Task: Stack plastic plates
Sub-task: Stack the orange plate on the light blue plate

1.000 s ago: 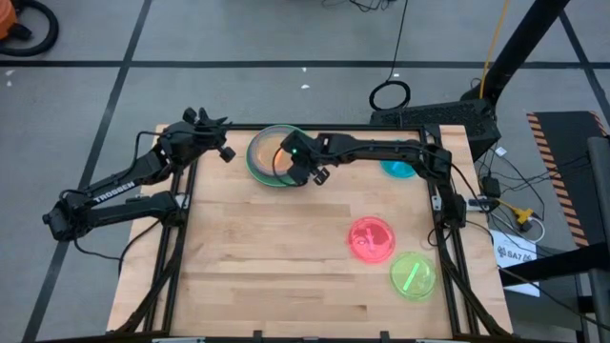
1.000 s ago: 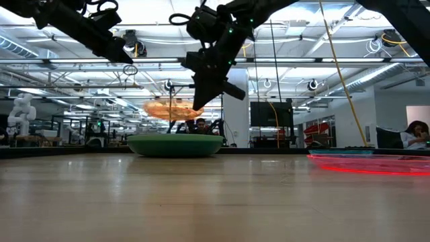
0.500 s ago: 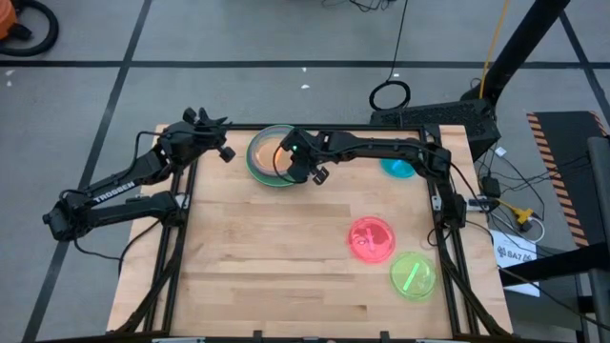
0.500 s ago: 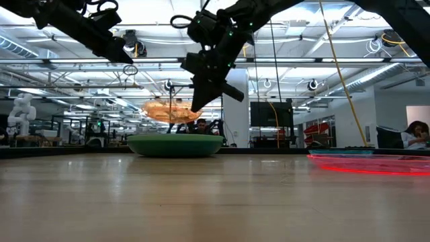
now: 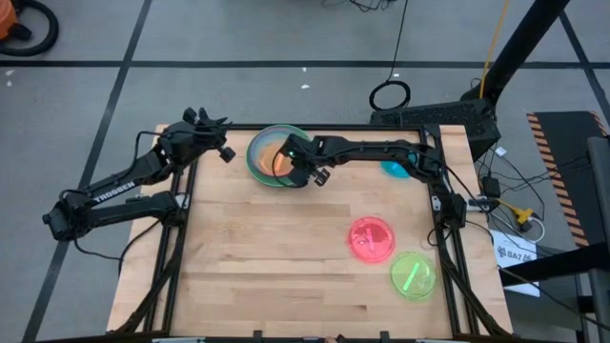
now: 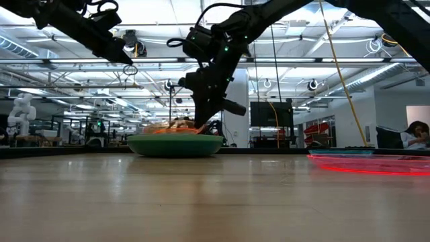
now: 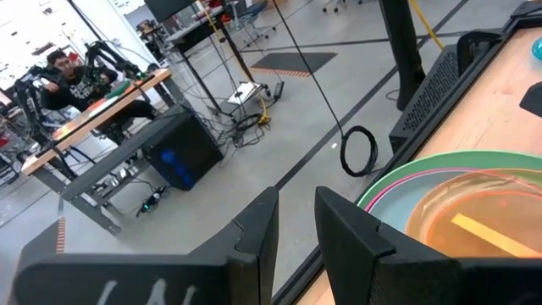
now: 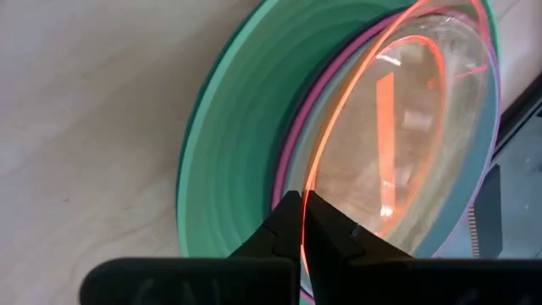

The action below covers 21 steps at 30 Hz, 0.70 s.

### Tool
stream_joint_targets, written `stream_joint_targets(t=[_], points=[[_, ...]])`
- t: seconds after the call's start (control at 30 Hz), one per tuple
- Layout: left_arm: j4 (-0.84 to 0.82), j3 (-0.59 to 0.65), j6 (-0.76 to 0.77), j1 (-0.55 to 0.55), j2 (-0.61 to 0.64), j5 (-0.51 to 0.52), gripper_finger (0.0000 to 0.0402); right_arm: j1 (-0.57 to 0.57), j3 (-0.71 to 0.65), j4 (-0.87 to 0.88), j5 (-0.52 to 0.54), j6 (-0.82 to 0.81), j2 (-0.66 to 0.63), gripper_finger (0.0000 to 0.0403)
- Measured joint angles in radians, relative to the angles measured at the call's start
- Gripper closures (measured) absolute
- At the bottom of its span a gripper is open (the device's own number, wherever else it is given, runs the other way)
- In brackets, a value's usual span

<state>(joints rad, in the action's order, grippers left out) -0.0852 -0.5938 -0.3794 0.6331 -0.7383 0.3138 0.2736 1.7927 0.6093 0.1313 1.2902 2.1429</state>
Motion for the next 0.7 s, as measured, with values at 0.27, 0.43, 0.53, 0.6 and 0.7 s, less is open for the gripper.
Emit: stream_joint_targets(t=[0.27,0.43,0.53,0.6,0.7], points=[[0.000,0.000,0.000,0.000,0.000,0.000,0.0314,0.000,0.000,0.001,0.002,0.005,0.000,0.0397],[-0.001,0.000,0.000,0.000,0.000,0.000,0.0314,0.000,0.000,-0.025,0.004,-0.030,0.000,0.0375],[-0.001,0.000,0.001,0.000,0.000,0.000,0.0314,0.000,0.000,-0.053,0.005,-0.075,0.000,0.0359],[-0.002,0.000,0.001,0.000,0.000,0.000,0.0314,0.000,0.000,-0.067,0.006,-0.090,0.000,0.0345],[-0.002,0.000,0.001,0.000,0.000,0.000,0.0314,0.000,0.000,-0.076,0.007,-0.093,0.000,0.0323]])
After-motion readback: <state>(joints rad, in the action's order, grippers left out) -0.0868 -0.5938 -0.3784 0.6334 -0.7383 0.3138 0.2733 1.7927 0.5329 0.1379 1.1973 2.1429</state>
